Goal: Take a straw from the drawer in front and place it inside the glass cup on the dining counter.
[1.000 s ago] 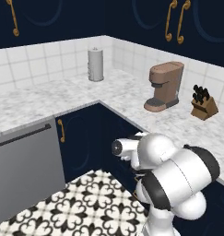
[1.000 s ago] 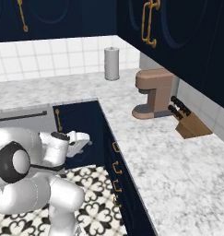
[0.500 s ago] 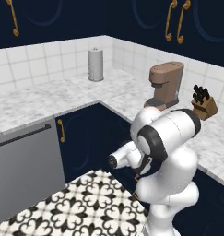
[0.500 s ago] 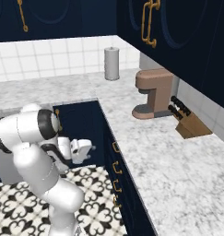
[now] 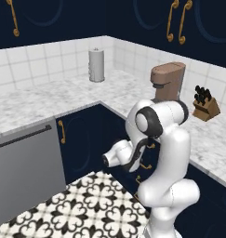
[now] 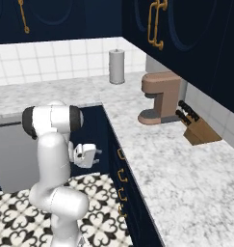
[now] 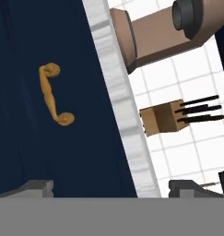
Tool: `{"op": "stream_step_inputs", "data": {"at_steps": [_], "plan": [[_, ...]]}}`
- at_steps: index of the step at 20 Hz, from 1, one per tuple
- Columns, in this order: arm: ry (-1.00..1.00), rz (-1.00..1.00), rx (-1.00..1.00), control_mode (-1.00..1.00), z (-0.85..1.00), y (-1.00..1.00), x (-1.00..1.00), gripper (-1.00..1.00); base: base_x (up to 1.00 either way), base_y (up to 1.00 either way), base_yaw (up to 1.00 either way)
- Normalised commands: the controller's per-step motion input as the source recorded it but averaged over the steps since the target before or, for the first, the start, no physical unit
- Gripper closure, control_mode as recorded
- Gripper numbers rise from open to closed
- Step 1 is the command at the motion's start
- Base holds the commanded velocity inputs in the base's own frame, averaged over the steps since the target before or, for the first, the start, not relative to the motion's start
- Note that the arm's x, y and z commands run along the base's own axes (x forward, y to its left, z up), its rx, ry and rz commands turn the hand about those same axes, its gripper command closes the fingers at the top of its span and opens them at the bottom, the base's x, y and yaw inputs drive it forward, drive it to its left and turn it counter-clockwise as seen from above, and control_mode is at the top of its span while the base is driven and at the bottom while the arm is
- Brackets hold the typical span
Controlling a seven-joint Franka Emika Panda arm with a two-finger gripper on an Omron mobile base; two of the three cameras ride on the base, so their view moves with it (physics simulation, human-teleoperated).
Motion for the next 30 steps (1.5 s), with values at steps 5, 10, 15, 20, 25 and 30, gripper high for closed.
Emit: {"op": "stream_step_inputs", "data": {"at_steps": [5, 10, 15, 20, 25, 30], "plan": [[0.0, -0.01, 0.0, -1.0, 0.0, -0.49, 0.41, -1.0, 0.0, 0.0, 0.0], [0.0, 0.0, 0.0, -1.0, -0.1, -0.22, 0.4, -1.0, 0.0, 0.0, 0.0], [0.0, 0.0, 0.0, -1.0, -0.32, -0.07, 0.36, -1.0, 0.0, 0.0, 0.0], [0.0, 0.0, -0.01, -1.0, -0.35, -0.21, 0.35, -1.0, 0.0, 0.0, 0.0], [0.0, 0.0, -0.01, -1.0, -0.34, -0.12, 0.43, -1.0, 0.0, 0.0, 0.0], [0.04, 0.0, -0.07, -1.0, -0.37, 0.0, 0.49, -1.0, 0.0, 0.0, 0.0]]}}
